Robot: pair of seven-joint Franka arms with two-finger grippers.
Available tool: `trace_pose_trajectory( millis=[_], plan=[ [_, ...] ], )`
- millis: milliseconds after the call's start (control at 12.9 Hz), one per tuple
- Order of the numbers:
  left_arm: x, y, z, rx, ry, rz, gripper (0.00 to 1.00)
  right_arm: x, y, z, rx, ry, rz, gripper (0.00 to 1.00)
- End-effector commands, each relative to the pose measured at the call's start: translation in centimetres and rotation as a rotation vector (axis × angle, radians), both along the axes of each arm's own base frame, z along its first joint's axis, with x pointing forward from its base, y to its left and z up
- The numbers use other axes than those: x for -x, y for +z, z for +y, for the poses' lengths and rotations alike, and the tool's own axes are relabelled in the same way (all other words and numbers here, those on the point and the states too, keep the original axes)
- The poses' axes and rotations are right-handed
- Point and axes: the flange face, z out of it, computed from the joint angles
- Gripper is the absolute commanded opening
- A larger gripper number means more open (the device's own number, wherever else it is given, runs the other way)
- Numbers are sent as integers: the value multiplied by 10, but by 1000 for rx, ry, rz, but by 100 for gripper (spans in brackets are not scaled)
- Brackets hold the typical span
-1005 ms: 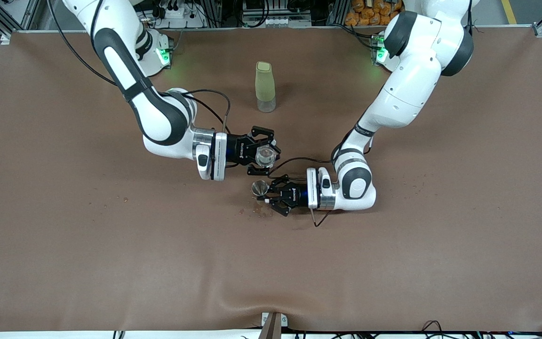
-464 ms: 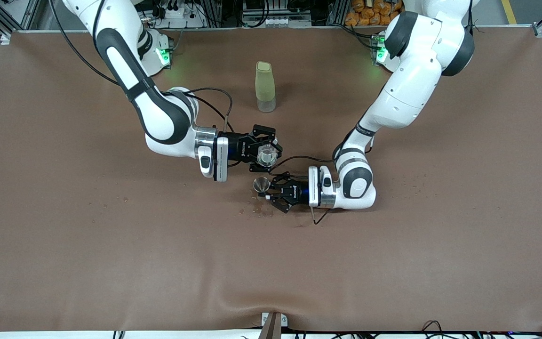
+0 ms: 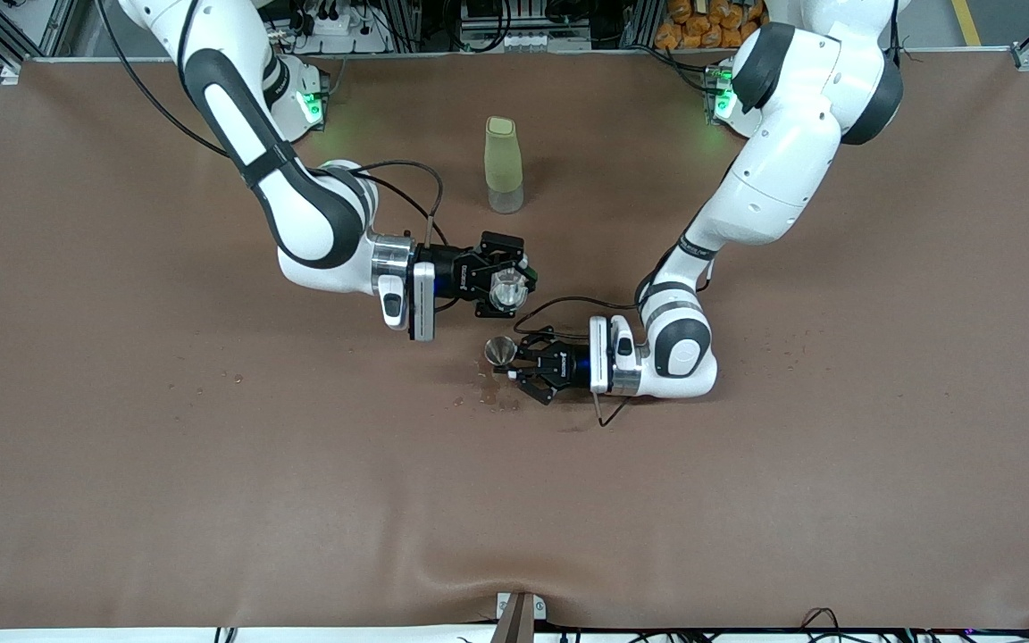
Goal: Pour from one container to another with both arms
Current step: 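Tilt the beaker with the right gripper to pour into the jigger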
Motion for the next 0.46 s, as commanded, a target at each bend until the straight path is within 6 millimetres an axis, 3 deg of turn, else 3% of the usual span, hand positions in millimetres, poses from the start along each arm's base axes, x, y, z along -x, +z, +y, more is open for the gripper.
trace_pose_trajectory(
  millis=[0, 387],
  plan=[
    [12, 6, 6, -11, -24, 23, 0, 10, 11, -3, -12, -17, 60, 0],
    [19, 8, 20, -1, -54, 35, 0, 10, 14, -3, -26, -29, 191, 0]
  ],
)
